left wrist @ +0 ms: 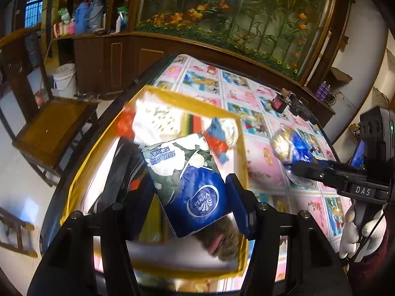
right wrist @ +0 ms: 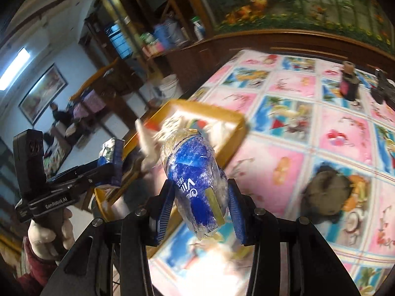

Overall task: Organize soft objects
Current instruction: 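Carry both packs into the box and open both tools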

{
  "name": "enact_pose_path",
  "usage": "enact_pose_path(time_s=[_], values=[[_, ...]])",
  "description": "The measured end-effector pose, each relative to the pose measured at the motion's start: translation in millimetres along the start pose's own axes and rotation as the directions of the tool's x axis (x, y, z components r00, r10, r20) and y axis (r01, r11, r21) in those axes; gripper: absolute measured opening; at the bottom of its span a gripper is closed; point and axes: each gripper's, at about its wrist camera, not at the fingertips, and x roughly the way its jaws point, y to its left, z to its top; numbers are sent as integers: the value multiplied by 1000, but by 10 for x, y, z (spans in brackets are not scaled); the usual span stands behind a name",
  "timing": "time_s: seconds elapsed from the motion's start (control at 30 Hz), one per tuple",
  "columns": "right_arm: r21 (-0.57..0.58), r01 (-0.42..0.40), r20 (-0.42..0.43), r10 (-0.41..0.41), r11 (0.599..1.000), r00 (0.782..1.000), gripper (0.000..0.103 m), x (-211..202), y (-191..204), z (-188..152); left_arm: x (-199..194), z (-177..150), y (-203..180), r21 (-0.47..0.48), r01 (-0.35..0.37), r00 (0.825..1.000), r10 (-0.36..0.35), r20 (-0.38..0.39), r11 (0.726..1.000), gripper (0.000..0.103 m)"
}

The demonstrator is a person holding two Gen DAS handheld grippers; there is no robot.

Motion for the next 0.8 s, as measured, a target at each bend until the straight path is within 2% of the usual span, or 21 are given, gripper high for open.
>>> enact_pose_path(time_s=[0.17, 0.3, 0.37, 0.57, 0.7, 0.8], values=[[-50, -7, -55, 4, 999, 999, 42, 293, 310, 51, 51, -293, 86, -42, 24, 999, -25, -26, 999, 58], [-74, 9, -76, -15, 997, 997, 42, 512, 436, 188, 140, -445, 15, -31, 79, 994, -81, -67, 996, 58], [-75, 22, -93, -29, 997, 995, 42, 650, 472, 285, 190, -488, -1, -23, 86, 993, -88, -84, 996, 58], [-66, 64, -140, -73, 996, 988, 42, 986, 552, 514, 299, -519, 100, -34, 33, 992, -37, -124, 999, 60], [-49, 79, -175, -87, 996, 981, 42, 1348, 659, 656, 282, -515, 85, -17, -30, 995, 29, -95, 999, 61], [-61, 104, -185, -114, 993, 976, 42, 1467, 696, 690, 215, -547, 7, 14, -70, 996, 70, -54, 997, 62]])
